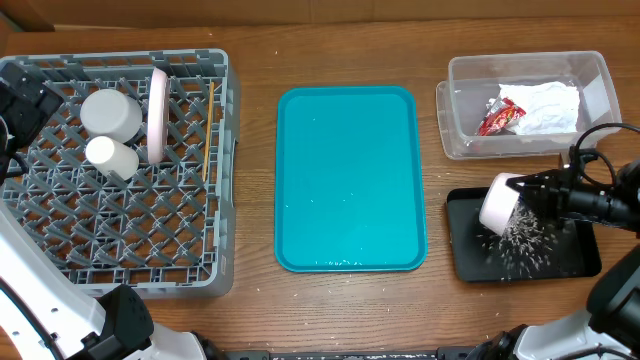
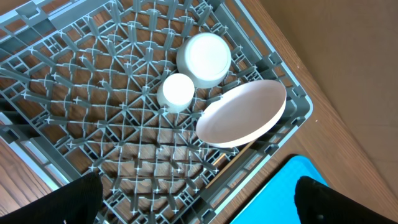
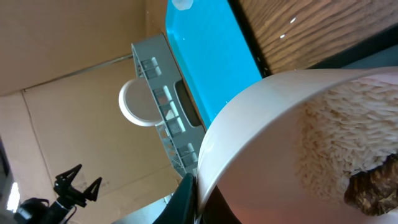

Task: Sort waste into correct bins and load items into the dishwasher
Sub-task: 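Carry the small bowl with the right gripper over the black tray, then tip the bowl with the right gripper to dump rice onto the black tray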

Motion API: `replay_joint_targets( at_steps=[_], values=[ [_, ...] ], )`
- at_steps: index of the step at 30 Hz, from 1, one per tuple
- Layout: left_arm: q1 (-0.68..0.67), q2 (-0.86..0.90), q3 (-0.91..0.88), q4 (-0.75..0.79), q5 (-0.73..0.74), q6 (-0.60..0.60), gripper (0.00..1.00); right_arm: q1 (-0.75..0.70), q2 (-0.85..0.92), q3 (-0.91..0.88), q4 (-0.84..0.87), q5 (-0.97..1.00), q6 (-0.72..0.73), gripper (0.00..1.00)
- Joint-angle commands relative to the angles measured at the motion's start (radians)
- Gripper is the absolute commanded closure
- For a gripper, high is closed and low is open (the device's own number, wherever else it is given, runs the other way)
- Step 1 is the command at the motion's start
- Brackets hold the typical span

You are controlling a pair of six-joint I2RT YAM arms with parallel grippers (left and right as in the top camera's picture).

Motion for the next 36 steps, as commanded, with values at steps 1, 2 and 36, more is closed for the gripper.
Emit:
replay_joint_targets(
  at_steps=[1, 2, 36],
  values=[
    [0.002, -0.007, -0.004, -0.001, 0.008, -0.017, 0.0, -0.002, 0.032, -0.011, -0.012, -0.052, -0.028, 0.96],
    [0.002, -0.007, -0.004, -0.001, 0.008, -0.017, 0.0, -0.002, 0.034, -0.011, -0.032, -0.051, -0.029, 0.96],
    [0.002, -0.007, -0.004, -0.001, 0.008, -0.017, 0.0, -0.138, 0.044, -0.011, 0.123, -0.153, 0.148, 0.96]
  ],
)
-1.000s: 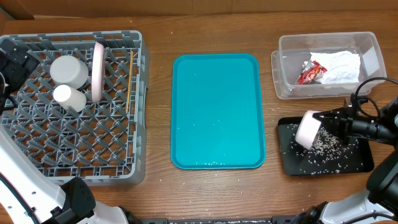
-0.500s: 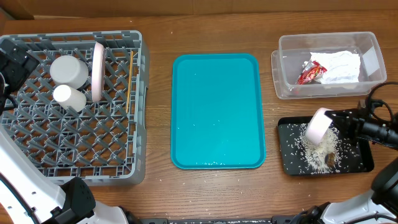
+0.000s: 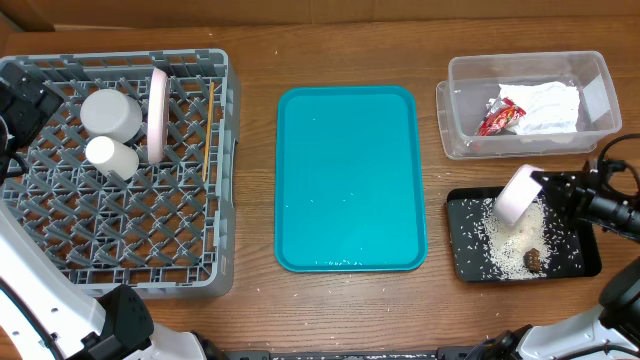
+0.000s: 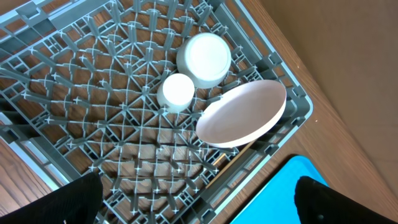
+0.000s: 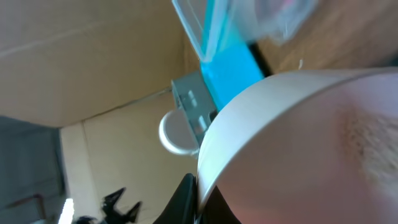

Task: Sort waste into correct bins and load items into the dishwasher
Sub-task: 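Tip the bowl with the right gripper to dump rice onto the black tray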

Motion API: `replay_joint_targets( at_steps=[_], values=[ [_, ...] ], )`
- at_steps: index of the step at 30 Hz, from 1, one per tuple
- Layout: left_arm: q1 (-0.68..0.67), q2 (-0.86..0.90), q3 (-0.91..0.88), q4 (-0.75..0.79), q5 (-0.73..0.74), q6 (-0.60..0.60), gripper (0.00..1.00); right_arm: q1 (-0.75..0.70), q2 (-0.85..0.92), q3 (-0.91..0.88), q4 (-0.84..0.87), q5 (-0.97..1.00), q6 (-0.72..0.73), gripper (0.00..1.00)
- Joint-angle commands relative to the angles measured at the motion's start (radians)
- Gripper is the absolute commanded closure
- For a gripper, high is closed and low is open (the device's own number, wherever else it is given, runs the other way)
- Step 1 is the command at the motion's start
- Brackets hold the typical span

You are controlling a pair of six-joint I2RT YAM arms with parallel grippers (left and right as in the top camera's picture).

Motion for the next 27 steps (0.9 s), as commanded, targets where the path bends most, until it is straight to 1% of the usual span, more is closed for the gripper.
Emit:
replay_joint_targets(
  at_steps=[1, 2, 3, 5, 6, 7, 9, 10, 12, 14, 15, 17, 18, 19, 20, 22, 23, 25, 26, 27],
  values=[
    [0.002, -0.007, -0.004, -0.001, 0.008, -0.017, 0.0, -0.008, 0.004, 0.002, 0.048, -0.012, 0.158, 0.96],
    [0.002, -0.007, -0.004, -0.001, 0.008, -0.017, 0.0, -0.008, 0.004, 0.002, 0.01, -0.034, 0.154, 0.96],
    [0.002, -0.007, -0.004, -0.001, 0.008, -0.017, 0.0, -0.008, 0.004, 0.002, -0.032, -0.056, 0.116, 0.96],
    [0.002, -0.007, -0.004, -0.001, 0.008, -0.017, 0.0, -0.007, 0.004, 0.002, -0.105, -0.124, -0.024, 0.96],
    [0.002, -0.007, -0.004, -0.001, 0.008, -0.017, 0.0, -0.01, 0.004, 0.002, -0.1, -0.143, -0.045, 0.96],
    [0.002, -0.007, -0.004, -0.001, 0.008, -0.017, 0.0, -0.014, 0.004, 0.002, -0.068, -0.152, -0.026, 0.96],
    [0.002, -0.007, -0.004, -0.001, 0.008, -0.017, 0.0, -0.02, 0.004, 0.002, 0.0, -0.148, 0.094, 0.96],
    [0.002, -0.007, -0.004, -0.001, 0.008, -0.017, 0.0, -0.021, 0.004, 0.002, 0.003, -0.146, 0.14, 0.96],
    [0.002, -0.007, -0.004, -0.001, 0.008, -0.017, 0.0, -0.021, 0.003, 0.002, -0.049, -0.154, 0.127, 0.96],
    [0.002, -0.007, -0.004, -0.001, 0.008, -0.017, 0.0, -0.021, 0.004, 0.002, -0.063, -0.168, 0.05, 0.96],
    [0.002, -0.007, -0.004, -0.001, 0.008, -0.017, 0.0, -0.025, 0.004, 0.002, -0.021, -0.168, 0.053, 0.96],
    [0.002, -0.007, -0.004, -0.001, 0.008, -0.017, 0.0, -0.034, 0.004, 0.001, 0.069, -0.155, 0.132, 0.96],
    [0.002, -0.007, -0.004, -0.001, 0.008, -0.017, 0.0, -0.035, 0.004, 0.001, 0.081, -0.134, 0.2, 0.96],
    [0.002, -0.007, -0.004, -0.001, 0.008, -0.017, 0.0, -0.035, 0.004, 0.001, 0.059, -0.127, 0.23, 0.96],
    [0.002, -0.007, -0.004, -0.001, 0.008, -0.017, 0.0, -0.035, 0.003, 0.001, 0.001, -0.134, 0.209, 0.96],
    [0.002, -0.007, -0.004, -0.001, 0.008, -0.017, 0.0, -0.034, 0.003, 0.001, -0.043, -0.157, 0.122, 0.96],
    [0.002, -0.007, -0.004, -0.001, 0.008, -0.017, 0.0, -0.034, 0.003, 0.001, -0.038, -0.16, 0.093, 0.96],
    [0.002, -0.007, -0.004, -0.001, 0.008, -0.017, 0.0, -0.037, 0.004, 0.001, 0.029, -0.134, 0.126, 0.96],
    [0.002, -0.007, -0.004, -0.001, 0.008, -0.017, 0.0, -0.037, 0.004, 0.001, 0.029, -0.104, 0.172, 0.96],
    [0.002, -0.007, -0.004, -0.001, 0.008, -0.017, 0.0, -0.037, 0.004, 0.001, -0.011, -0.088, 0.192, 0.96]
  ],
)
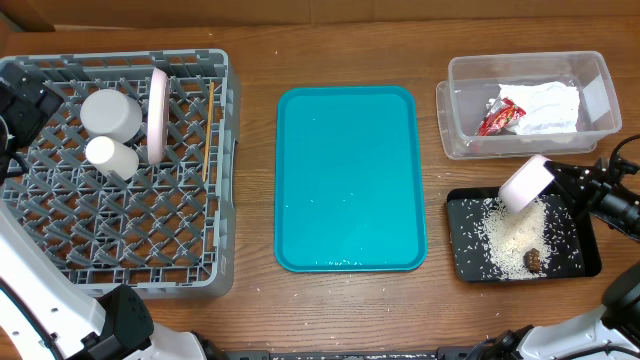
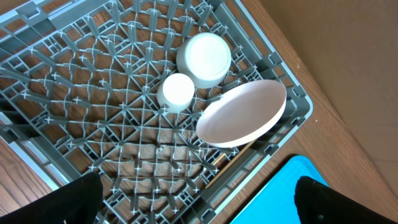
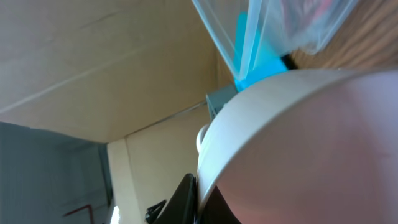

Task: Sort waste into correct bins and load items into the dishwasher
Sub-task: 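Tip the bowl with the right gripper to dump rice onto the black tray, then carry the emptied bowl back and set it on the teal tray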

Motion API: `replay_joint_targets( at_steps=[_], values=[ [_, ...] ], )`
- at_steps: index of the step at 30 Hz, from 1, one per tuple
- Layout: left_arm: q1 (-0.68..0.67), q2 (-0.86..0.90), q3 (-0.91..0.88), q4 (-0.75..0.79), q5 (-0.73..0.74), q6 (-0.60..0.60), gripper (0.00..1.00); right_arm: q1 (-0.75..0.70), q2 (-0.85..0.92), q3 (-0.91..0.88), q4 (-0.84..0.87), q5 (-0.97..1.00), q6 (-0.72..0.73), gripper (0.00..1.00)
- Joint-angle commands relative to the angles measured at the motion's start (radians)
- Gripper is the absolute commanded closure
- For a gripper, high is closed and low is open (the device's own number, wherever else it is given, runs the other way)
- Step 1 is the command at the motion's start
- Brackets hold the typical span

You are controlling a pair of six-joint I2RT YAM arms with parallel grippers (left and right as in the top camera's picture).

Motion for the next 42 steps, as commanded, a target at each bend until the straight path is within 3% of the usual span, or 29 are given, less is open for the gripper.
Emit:
replay_joint_targets(
  at_steps=[1, 3, 5, 7, 9, 12, 14, 16, 17, 20, 22, 25, 26, 29, 31, 33, 37, 42],
  values=[
    [0.002, -0.007, -0.004, -0.001, 0.008, -0.017, 0.0, -0.003, 0.002, 0.001, -0.082, 0.022, 0.012, 0.96],
    [0.002, -0.007, -0.004, -0.001, 0.008, -0.017, 0.0, 0.001, 0.002, 0.001, -0.176, -0.035, -0.152, 0.96],
    [0.002, -0.007, -0.004, -0.001, 0.008, -0.017, 0.0, 0.0, 0.002, 0.001, -0.167, -0.072, -0.264, 0.96],
    [0.002, -0.007, -0.004, -0.001, 0.008, -0.017, 0.0, -0.008, 0.002, 0.001, -0.074, -0.047, -0.187, 0.96],
    [0.002, -0.007, -0.004, -0.001, 0.008, -0.017, 0.0, -0.008, 0.002, 0.001, -0.105, -0.002, -0.068, 0.96],
    [0.002, -0.007, -0.004, -0.001, 0.008, -0.017, 0.0, -0.008, 0.002, 0.001, -0.152, -0.1, -0.241, 0.96],
    [0.002, -0.007, -0.004, -0.001, 0.008, -0.017, 0.0, -0.011, 0.002, 0.001, -0.049, -0.119, -0.266, 0.96],
    [0.002, -0.007, -0.004, -0.001, 0.008, -0.017, 0.0, -0.011, 0.002, 0.001, -0.027, -0.037, -0.067, 0.96],
    [0.002, -0.007, -0.004, -0.001, 0.008, -0.017, 0.0, -0.01, 0.002, 0.001, -0.08, -0.022, -0.044, 0.96],
    [0.002, -0.007, -0.004, -0.001, 0.008, -0.017, 0.0, -0.002, 0.002, 0.001, -0.193, -0.093, -0.244, 0.96],
    [0.002, -0.007, -0.004, -0.001, 0.008, -0.017, 0.0, -0.002, 0.002, 0.001, -0.133, -0.104, -0.307, 0.96],
    [0.002, -0.007, -0.004, -0.001, 0.008, -0.017, 0.0, -0.002, 0.002, 0.001, -0.116, 0.0, -0.101, 0.96],
    [0.002, -0.007, -0.004, -0.001, 0.008, -0.017, 0.0, 0.0, 0.002, 0.001, -0.169, 0.003, -0.117, 0.96],
    [0.002, -0.007, -0.004, -0.001, 0.008, -0.017, 0.0, 0.004, 0.002, 0.001, -0.183, -0.072, -0.37, 0.96],
    [0.002, -0.007, -0.004, -0.001, 0.008, -0.017, 0.0, 0.004, 0.002, 0.001, -0.087, -0.022, -0.258, 0.96],
    [0.002, -0.007, -0.004, -0.001, 0.008, -0.017, 0.0, 0.004, 0.002, 0.001, -0.13, 0.054, -0.079, 0.96],
    [0.002, -0.007, -0.004, -0.001, 0.008, -0.017, 0.0, 0.023, 0.001, 0.002, -0.288, -0.047, -0.325, 0.96],
    [0.002, -0.007, -0.004, -0.001, 0.008, -0.017, 0.0, 0.07, -0.031, 0.005, -0.351, -0.045, -0.385, 0.96]
  ],
)
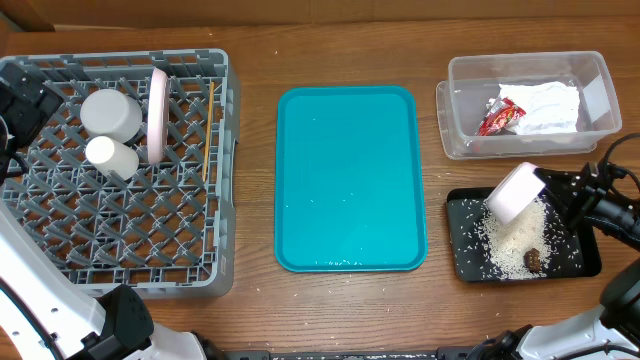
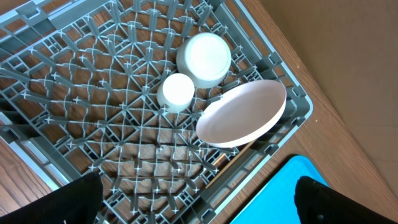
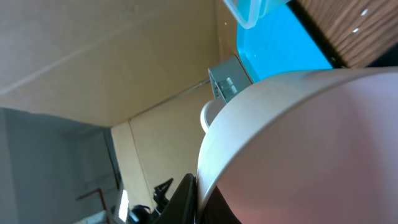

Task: Sort waste into correct bins and load items into the dishwasher
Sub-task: 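Carry the emptied bowl back and set it on the teal tray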

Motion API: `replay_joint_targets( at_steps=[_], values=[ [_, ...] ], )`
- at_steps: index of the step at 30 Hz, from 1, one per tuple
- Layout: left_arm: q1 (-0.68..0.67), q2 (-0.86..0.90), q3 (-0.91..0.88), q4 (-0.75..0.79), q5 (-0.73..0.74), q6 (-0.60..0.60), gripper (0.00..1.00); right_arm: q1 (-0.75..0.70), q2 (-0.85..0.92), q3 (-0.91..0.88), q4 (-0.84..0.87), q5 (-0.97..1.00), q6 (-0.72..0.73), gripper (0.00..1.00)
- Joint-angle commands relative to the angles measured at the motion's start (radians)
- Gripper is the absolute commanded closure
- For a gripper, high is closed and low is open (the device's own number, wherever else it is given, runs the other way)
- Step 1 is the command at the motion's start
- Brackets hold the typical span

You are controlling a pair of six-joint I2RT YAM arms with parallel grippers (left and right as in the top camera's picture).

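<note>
My right gripper [image 1: 548, 190] is shut on the rim of a pale pink bowl [image 1: 514, 193], which hangs tipped on its side over the black bin [image 1: 590, 262]. White rice [image 1: 503, 238] and a brown lump [image 1: 533, 259] lie in that bin. In the right wrist view the bowl [image 3: 311, 149] fills the frame, its inside bare, with the rim pinched in my right gripper [image 3: 198, 196]. My left gripper [image 2: 199, 205] hangs open over the grey dish rack [image 2: 93, 124], its fingers [image 2: 78, 199] wide apart and holding nothing.
The rack [image 1: 225, 170] holds two white cups [image 1: 112, 113], an upright pink plate [image 1: 157, 115] and a chopstick [image 1: 208, 130]. A teal tray [image 1: 350, 180] lies mid-table. A clear bin [image 1: 455, 70] with wrappers and paper stands behind the black bin.
The bowl in my right gripper has shifted slightly left and toward the front over the black bin and is tilted differently. The left arm has not moved.
First the bowl was tipped over the black bin with rice falling out. Then rice and a brown lump lay in the bin, with little left in the bowl. Then it was held bare over the bin's back edge, and now slightly further left.
</note>
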Motion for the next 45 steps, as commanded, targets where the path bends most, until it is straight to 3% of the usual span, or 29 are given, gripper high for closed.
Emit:
replay_joint_targets(
  at_steps=[1, 7, 11, 13, 15, 17, 22, 27, 30, 37, 42, 44, 45],
  values=[
    [0.002, -0.007, -0.004, -0.001, 0.008, -0.017, 0.0, 0.05, -0.047, 0.008, -0.003, -0.036, -0.079, 0.96],
    [0.002, -0.007, -0.004, -0.001, 0.008, -0.017, 0.0, 0.188, -0.165, 0.113, -0.003, -0.034, -0.056, 0.96],
    [0.002, -0.007, -0.004, -0.001, 0.008, -0.017, 0.0, 0.311, -0.2, 0.218, 0.07, 0.011, 0.11, 0.96],
    [0.002, -0.007, -0.004, -0.001, 0.008, -0.017, 0.0, 0.395, -0.21, 0.28, 0.24, 0.165, 0.396, 0.96],
    [0.002, -0.007, -0.004, -0.001, 0.008, -0.017, 0.0, 0.496, -0.223, 0.324, 0.395, 0.505, 0.757, 0.96],
    [0.002, -0.007, -0.004, -0.001, 0.008, -0.017, 0.0, 0.619, -0.24, 0.359, 0.441, 0.729, 0.916, 0.96],
    [0.002, -0.007, -0.004, -0.001, 0.008, -0.017, 0.0, 1.006, -0.236, 0.385, 0.655, 0.913, 1.06, 0.96],
    [0.002, -0.007, -0.004, -0.001, 0.008, -0.017, 0.0, 1.294, -0.156, 0.385, 0.75, 1.33, 1.202, 0.96],
    [0.002, -0.007, -0.004, -0.001, 0.008, -0.017, 0.0, 1.405, -0.079, 0.384, 0.774, 1.441, 1.239, 0.96],
    [0.002, -0.007, -0.004, -0.001, 0.008, -0.017, 0.0, 1.497, 0.053, 0.384, 0.801, 1.435, 1.311, 0.96],
    [0.002, -0.007, -0.004, -0.001, 0.008, -0.017, 0.0, 1.496, 0.055, 0.386, 0.808, 1.344, 1.275, 0.37],
    [0.002, -0.007, -0.004, -0.001, 0.008, -0.017, 0.0, 1.478, 0.05, 0.402, 0.786, 1.284, 1.275, 0.25],
    [0.002, -0.007, -0.004, -0.001, 0.008, -0.017, 0.0, 1.466, 0.045, 0.425, 0.758, 1.273, 1.275, 0.24]
  ],
)
